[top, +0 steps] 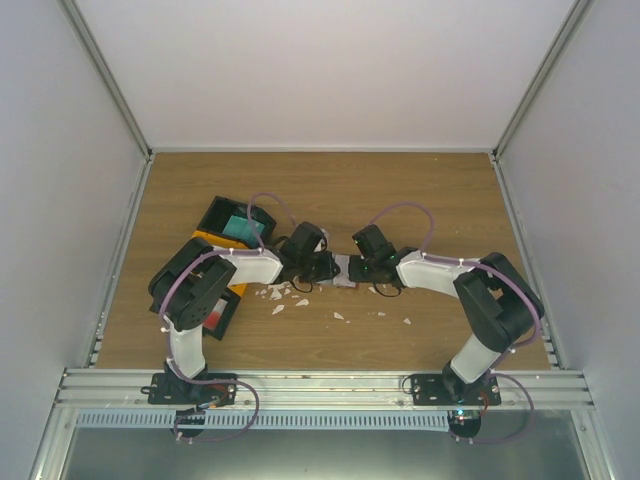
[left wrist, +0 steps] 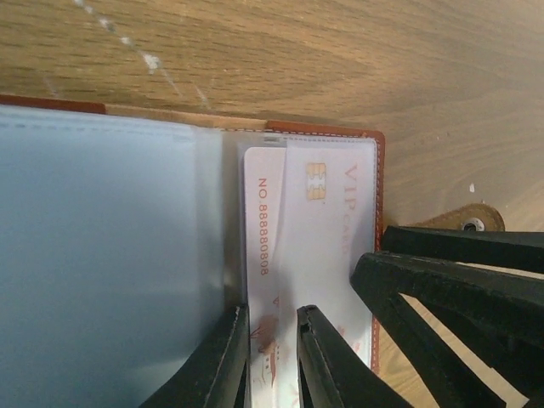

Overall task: Put the credit cards into the card holder
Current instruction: Insert the credit card into the card holder.

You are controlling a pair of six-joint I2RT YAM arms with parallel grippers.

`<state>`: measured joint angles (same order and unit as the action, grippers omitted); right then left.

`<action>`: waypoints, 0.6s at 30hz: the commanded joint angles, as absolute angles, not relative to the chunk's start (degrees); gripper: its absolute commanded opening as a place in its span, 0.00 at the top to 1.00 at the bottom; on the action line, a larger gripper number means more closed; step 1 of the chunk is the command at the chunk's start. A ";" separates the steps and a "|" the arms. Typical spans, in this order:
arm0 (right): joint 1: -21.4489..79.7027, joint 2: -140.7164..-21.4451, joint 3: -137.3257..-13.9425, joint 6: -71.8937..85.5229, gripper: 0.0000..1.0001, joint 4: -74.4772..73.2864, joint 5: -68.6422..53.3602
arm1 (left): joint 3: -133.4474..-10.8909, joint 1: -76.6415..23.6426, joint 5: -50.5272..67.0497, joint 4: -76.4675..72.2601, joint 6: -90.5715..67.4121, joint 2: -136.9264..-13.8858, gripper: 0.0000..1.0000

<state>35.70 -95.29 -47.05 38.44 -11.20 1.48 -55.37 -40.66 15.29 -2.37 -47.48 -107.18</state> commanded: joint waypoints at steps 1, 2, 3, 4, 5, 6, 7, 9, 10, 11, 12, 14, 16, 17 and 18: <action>35.51 -93.81 -46.23 39.23 0.76 -13.22 1.03 | -57.38 -41.22 19.66 -4.58 -43.18 -108.63 0.79; 35.51 -93.42 -46.22 39.40 0.76 -13.23 1.47 | -57.44 -41.22 20.18 -4.80 -42.55 -108.68 0.79; 35.51 -92.88 -46.16 39.61 0.75 -13.37 2.12 | -57.73 -41.22 20.44 -4.47 -41.86 -108.67 0.78; 35.51 -92.22 -46.22 39.82 0.75 -13.62 3.04 | -57.96 -41.22 20.08 -3.95 -41.29 -108.53 0.76; 35.51 -91.32 -46.25 40.07 0.74 -13.93 4.06 | -58.18 -41.22 19.40 -3.21 -40.56 -108.09 0.74; 35.46 -90.27 -46.45 40.14 0.73 -14.46 5.14 | -58.26 -41.22 18.41 -2.17 -39.82 -107.33 0.71; 35.51 -88.78 -46.63 40.16 0.72 -15.04 6.20 | -58.34 -41.22 17.29 -1.36 -39.01 -106.34 0.67; 35.48 -85.95 -46.97 40.07 0.70 -16.11 7.71 | -58.96 -41.20 14.05 2.26 -36.89 -103.62 0.59; 35.53 -84.41 -47.16 39.82 0.69 -16.54 7.98 | -59.48 -41.10 12.73 4.24 -35.79 -102.23 0.55; 35.47 -82.90 -47.24 39.61 0.66 -17.10 8.00 | -59.93 -41.06 11.03 6.41 -34.82 -100.56 0.51; 35.58 -81.59 -47.30 39.41 0.63 -17.42 7.81 | -60.28 -41.05 9.27 8.40 -34.06 -98.85 0.48; 35.72 -78.96 -47.22 39.04 0.59 -17.66 7.13 | -60.34 -40.98 5.21 13.19 -32.91 -94.97 0.41; 35.94 -76.97 -46.81 38.56 0.55 -17.16 5.62 | -59.36 -40.83 0.90 18.03 -32.73 -90.84 0.33; 36.05 -76.17 -46.46 38.24 0.54 -16.56 4.50 | -58.67 -40.48 -1.74 20.23 -32.73 -88.81 0.30; 36.30 -75.37 -46.16 37.97 0.52 -15.87 3.18 | -57.90 -39.92 -3.23 22.52 -32.78 -85.86 0.28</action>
<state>35.75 -78.08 -46.68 39.03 -16.23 5.39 -58.33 -40.82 7.42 12.27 -35.09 -94.74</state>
